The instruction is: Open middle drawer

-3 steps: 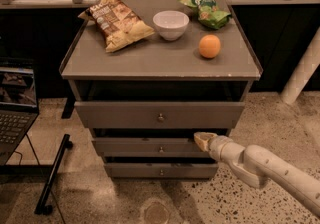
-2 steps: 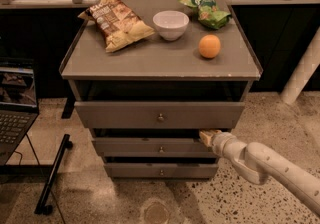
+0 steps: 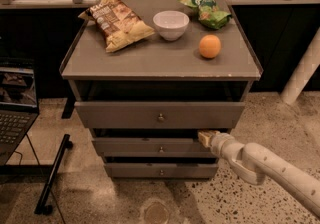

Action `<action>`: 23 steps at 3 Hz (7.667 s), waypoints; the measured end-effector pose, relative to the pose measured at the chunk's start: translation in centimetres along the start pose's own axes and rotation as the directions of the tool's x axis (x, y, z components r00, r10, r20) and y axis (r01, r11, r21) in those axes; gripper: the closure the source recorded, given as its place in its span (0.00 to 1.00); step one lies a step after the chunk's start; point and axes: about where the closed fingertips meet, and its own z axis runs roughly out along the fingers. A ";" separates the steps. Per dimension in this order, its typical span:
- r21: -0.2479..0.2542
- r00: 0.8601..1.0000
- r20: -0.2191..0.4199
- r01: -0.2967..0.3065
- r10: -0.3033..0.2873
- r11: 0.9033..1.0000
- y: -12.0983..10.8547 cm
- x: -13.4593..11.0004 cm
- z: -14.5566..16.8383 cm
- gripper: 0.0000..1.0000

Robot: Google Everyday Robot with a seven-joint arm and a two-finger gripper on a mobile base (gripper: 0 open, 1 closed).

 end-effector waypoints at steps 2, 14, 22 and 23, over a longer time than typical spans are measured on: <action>0.042 0.999 -0.026 -0.025 0.026 0.999 0.0 1.5 2.2 1.00; 0.030 0.946 -0.304 -0.104 0.108 0.994 1.5 6.1 2.1 1.00; -0.042 0.890 -0.456 -0.035 0.012 0.999 3.8 12.9 -5.3 1.00; -0.061 0.895 -0.446 -0.037 0.006 0.997 4.0 12.7 -5.6 1.00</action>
Offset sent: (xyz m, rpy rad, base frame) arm 0.0168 0.0061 -0.0334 -0.0189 0.0418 -0.0814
